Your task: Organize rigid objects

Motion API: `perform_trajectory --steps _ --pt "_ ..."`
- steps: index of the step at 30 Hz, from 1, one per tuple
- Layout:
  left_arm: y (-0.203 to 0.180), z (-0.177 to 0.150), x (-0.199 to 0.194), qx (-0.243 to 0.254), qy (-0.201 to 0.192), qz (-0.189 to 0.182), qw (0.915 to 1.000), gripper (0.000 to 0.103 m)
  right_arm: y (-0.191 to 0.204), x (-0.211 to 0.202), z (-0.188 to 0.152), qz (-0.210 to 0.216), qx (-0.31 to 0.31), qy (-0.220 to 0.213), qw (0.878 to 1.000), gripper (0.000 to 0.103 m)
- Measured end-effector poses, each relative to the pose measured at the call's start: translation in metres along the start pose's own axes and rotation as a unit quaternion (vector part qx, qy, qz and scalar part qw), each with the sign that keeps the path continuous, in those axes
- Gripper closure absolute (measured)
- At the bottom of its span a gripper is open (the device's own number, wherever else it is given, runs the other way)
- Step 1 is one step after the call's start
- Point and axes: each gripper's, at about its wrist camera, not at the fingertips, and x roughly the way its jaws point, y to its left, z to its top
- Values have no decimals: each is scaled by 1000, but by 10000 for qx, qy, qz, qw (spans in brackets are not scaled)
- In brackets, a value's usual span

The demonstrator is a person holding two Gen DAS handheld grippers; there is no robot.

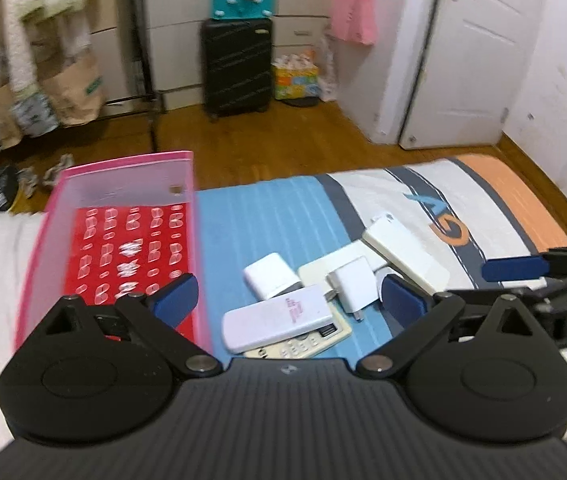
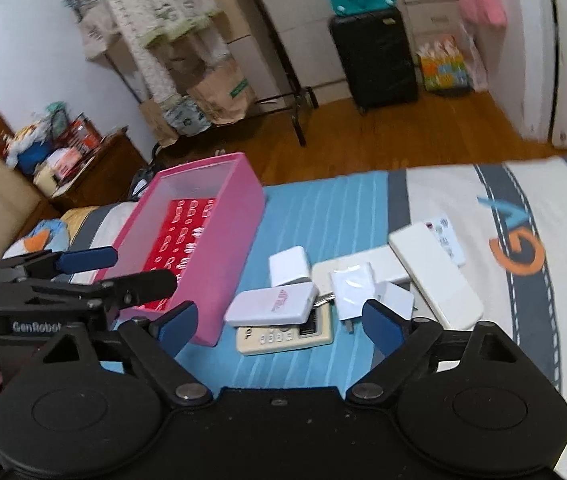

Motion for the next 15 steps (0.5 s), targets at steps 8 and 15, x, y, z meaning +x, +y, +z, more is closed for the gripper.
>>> perform_trajectory --steps 8,15 --pt "-5 0 61 687 168 -421 9966 10 -46 43 -13 -261 88 -51 9996 40" --pt "-14 9 110 500 274 -1029 9931 10 -66 68 -9 -986 -1175 133 9881 49"
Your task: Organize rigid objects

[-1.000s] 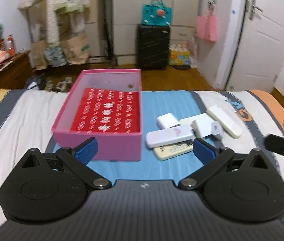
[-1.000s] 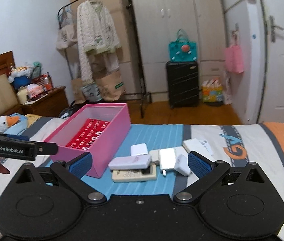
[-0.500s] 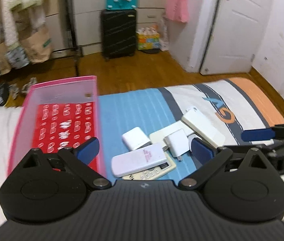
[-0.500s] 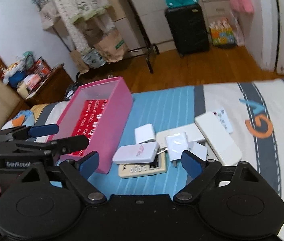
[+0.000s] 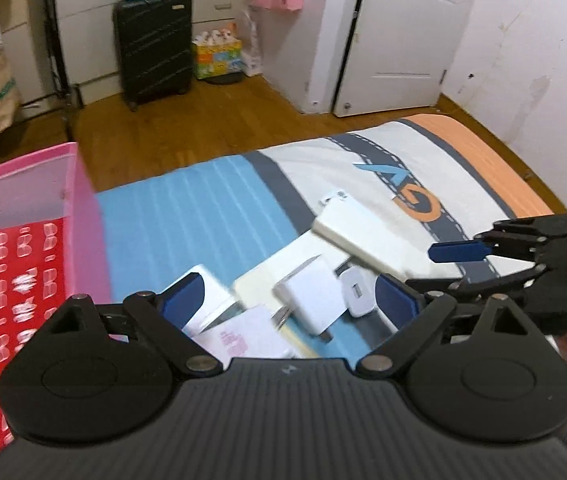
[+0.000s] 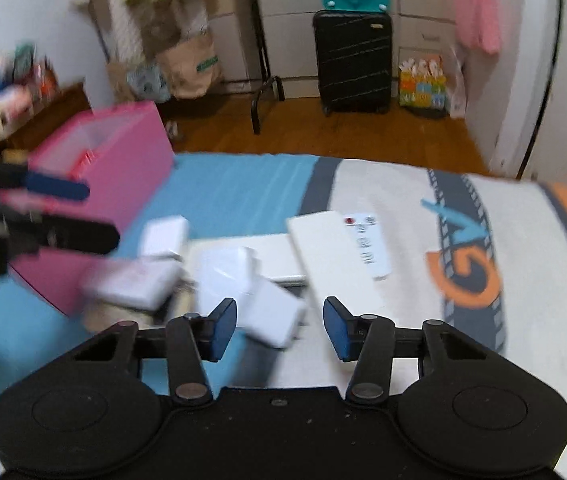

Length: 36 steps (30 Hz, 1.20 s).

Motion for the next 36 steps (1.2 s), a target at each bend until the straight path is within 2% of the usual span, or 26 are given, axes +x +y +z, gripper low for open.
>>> perform_trajectory --steps 6,9,11,13,14,17,20,21,26,29,31,33,34,35,36 --pt "-9 17 49 -142 123 -369 9991 11 -23 27 -9 -278 -358 244 9987 48" --pt "-11 24 75 -329 311 -609 9971 12 -21 40 -9 -365 -650 330 9967 42" --pt "-12 24 90 -380 388 -665 9963 16 -19 47 -9 -435 -847 356 9948 39" --pt "-12 24 103 -489 481 -752 9948 30 -16 53 -10 -568 -955 303 9933 38" --pt "-11 24 108 -572 528 -799 9938 32 -17 55 -11 -601 -945 287 9933 38" --pt "-12 23 122 -706 594 -895 9917 36 -21 63 -12 -696 -849 290 9935 38" --pt "-17 24 129 -664 604 -944 9915 43 -25 65 -10 -590 -638 308 9957 42" --pt "-18 23 131 -705 635 -967 9908 46 -26 65 -8 -557 -477 349 9967 42" --pt "-11 24 133 -1062 628 -1098 9863 46 -42 57 1 -271 776 406 9958 42" --pt "-6 25 133 -1266 655 -1194 9825 46 -59 53 -1 84 1774 410 9832 42" --pt "-7 26 132 -1310 667 -1203 9818 46 -71 51 -8 478 2489 373 9666 42" --pt "-8 27 131 -1359 658 -1251 9806 47 -80 49 -17 922 3135 332 9445 44" --pt "-7 27 131 -1442 665 -1344 9781 53 -82 50 -21 1173 3428 331 9315 44" --pt "-6 27 131 -1530 729 -1477 9744 59 -83 50 -25 1292 3584 329 9240 44" --pt "-6 26 132 -1598 811 -1617 9704 76 -83 51 -29 1364 3672 345 9194 44"
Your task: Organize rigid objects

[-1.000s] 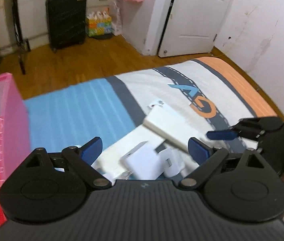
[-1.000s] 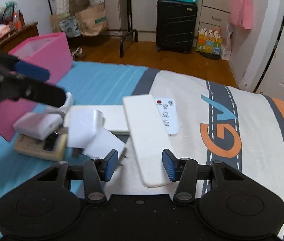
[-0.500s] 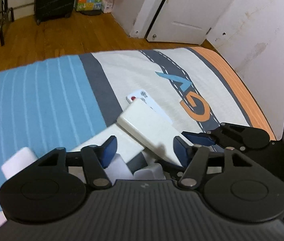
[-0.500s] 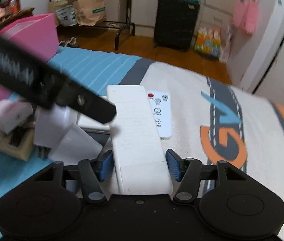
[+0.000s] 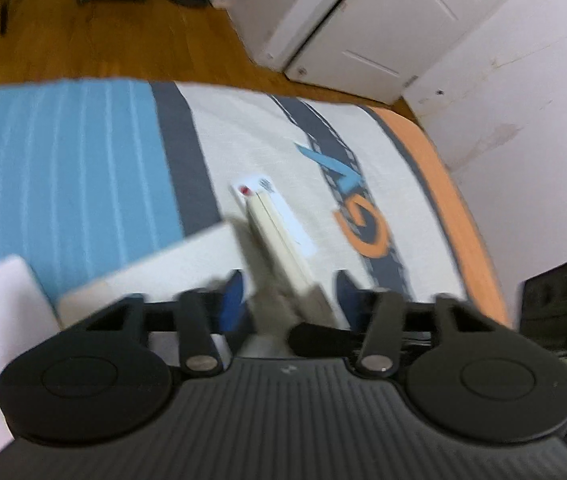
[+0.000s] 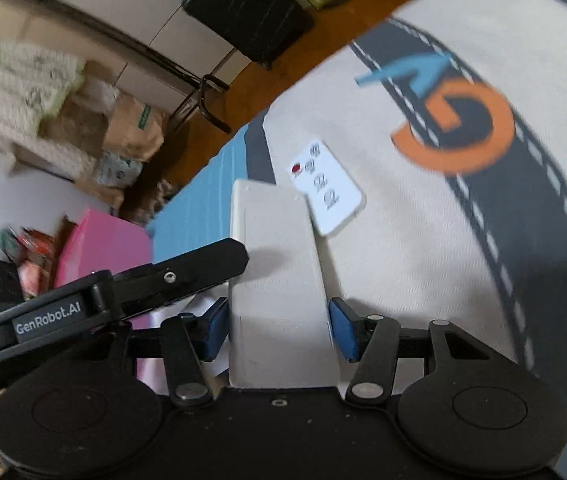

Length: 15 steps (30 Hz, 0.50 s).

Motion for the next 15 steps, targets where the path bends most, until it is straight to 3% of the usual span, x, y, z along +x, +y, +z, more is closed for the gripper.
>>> perform_trajectory --steps 1,4,6,11,15 --pt "0 0 2 -71 89 -147 9998 82 -2 1 -2 47 67 43 10000 44" --pt "-3 -3 9 -66 161 -146 9997 86 -10 5 -7 201 299 147 9992 45" --pt "-6 -5 16 -102 262 -158 9995 88 -12 9 -8 146 130 302 9994 45" --pt "-21 -9 32 63 281 30 9996 88 7 2 -11 -419 -762 224 9960 40" --pt "-25 -10 42 -60 491 -163 9986 88 30 -7 -18 -1202 -1823 -113 9758 30"
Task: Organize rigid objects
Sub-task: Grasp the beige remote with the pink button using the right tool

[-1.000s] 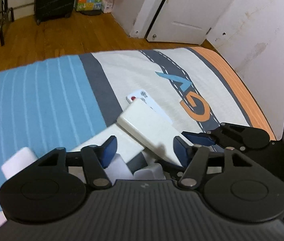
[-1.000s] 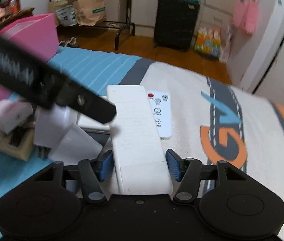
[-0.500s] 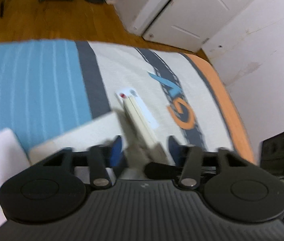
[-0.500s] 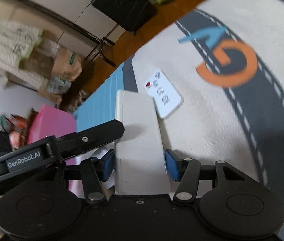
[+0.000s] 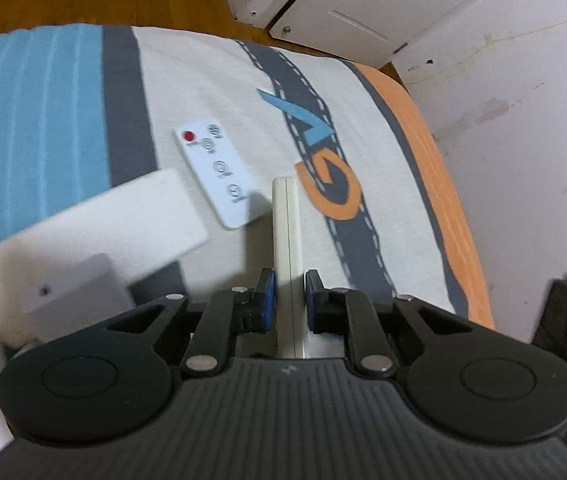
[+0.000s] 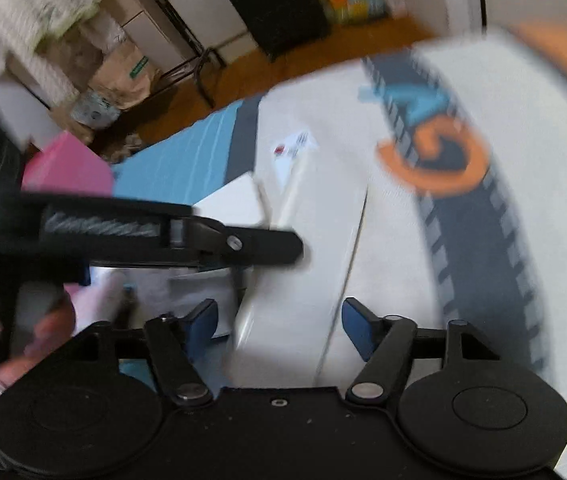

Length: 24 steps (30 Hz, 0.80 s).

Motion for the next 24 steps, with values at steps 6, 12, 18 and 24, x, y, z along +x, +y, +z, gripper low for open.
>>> perform_trajectory --steps 6,12,18,24 --pt "-14 0 7 -25 68 -258 9996 88 -6 -9 6 -343 -99 -196 9992 64" --pt "-18 -5 19 -52 267 -176 9995 85 -33 -18 2 -661 664 -109 9955 71" --pt "-14 -10 30 -43 234 51 9997 76 -71 -15 -4 215 1526 -231 9878 80" --pt "-19 -13 44 -107 438 35 9990 64 -79 -19 -33 105 1779 -450 9830 67"
